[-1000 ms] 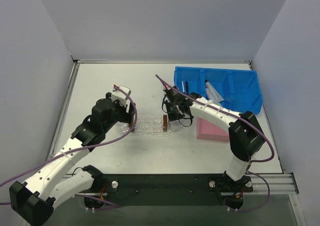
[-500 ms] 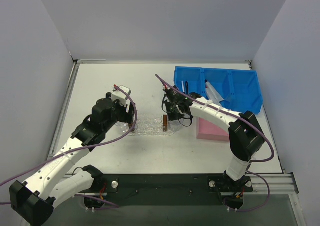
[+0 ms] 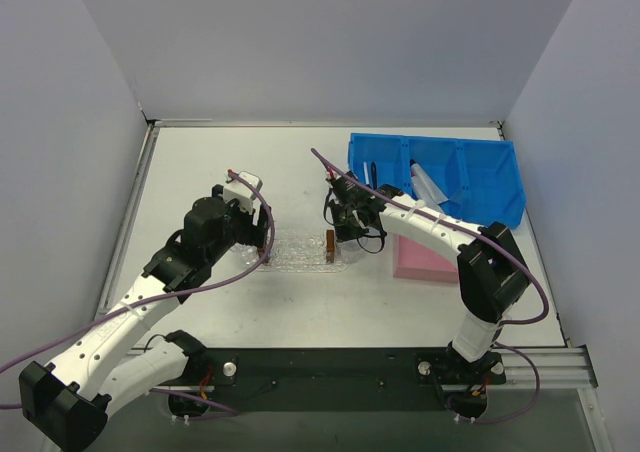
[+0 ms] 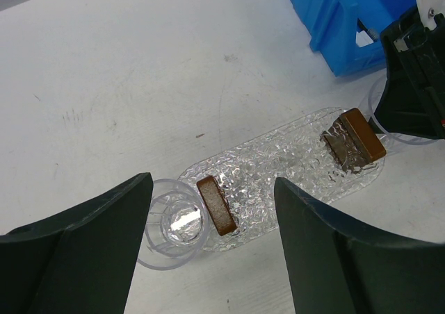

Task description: Prepare toiletry sets of a toothbrush and toothpaste on the tray

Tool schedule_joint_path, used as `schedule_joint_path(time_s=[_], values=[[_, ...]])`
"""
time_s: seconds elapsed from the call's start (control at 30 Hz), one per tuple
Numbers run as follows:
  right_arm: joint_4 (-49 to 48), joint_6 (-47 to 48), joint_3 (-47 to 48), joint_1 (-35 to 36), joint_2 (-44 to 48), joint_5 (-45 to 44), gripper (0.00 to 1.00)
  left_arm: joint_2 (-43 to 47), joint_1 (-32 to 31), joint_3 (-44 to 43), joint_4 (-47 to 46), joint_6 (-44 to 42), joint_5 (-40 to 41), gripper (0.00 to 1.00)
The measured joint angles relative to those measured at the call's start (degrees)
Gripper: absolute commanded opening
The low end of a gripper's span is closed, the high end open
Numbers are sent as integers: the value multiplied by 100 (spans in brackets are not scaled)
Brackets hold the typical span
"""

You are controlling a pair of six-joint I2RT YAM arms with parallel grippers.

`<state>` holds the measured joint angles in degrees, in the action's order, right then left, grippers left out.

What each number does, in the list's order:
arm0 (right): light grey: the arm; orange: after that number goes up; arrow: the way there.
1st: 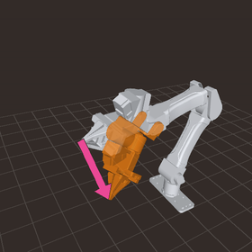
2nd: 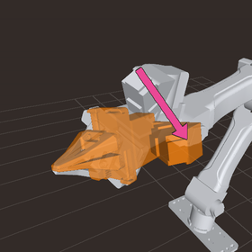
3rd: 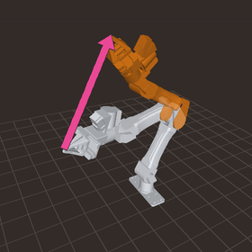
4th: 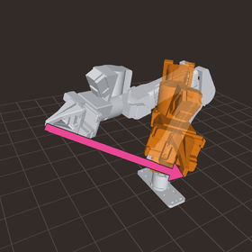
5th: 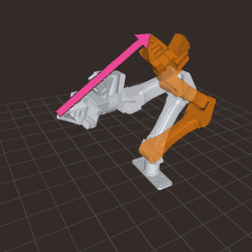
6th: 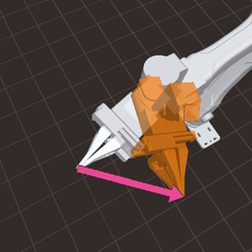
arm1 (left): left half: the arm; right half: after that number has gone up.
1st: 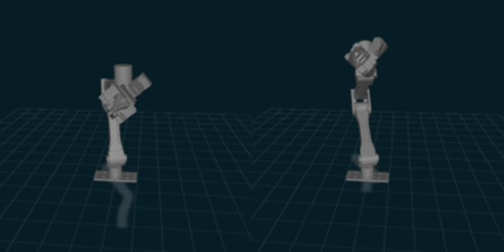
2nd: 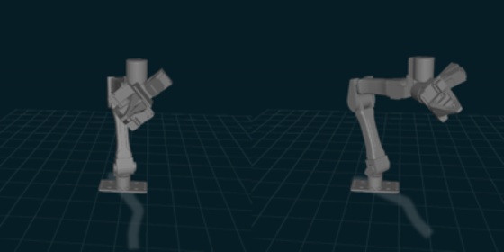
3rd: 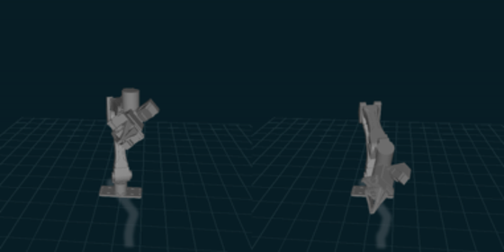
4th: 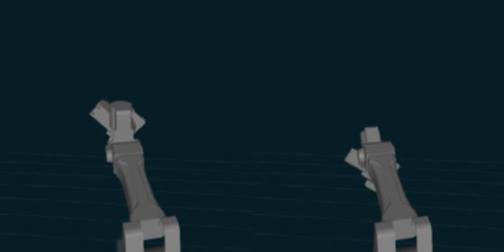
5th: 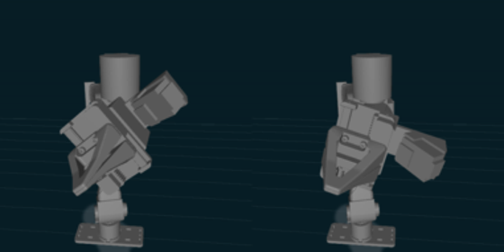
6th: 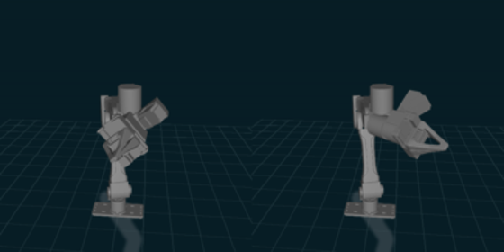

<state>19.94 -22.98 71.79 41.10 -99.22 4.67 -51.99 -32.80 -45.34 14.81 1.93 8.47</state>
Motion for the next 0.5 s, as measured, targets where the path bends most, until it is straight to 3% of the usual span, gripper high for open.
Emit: schedule_joint_path(time_s=[0.5], values=[[72,4,-2,0,50,-153,7,0,0,0,0,0,2,81]])
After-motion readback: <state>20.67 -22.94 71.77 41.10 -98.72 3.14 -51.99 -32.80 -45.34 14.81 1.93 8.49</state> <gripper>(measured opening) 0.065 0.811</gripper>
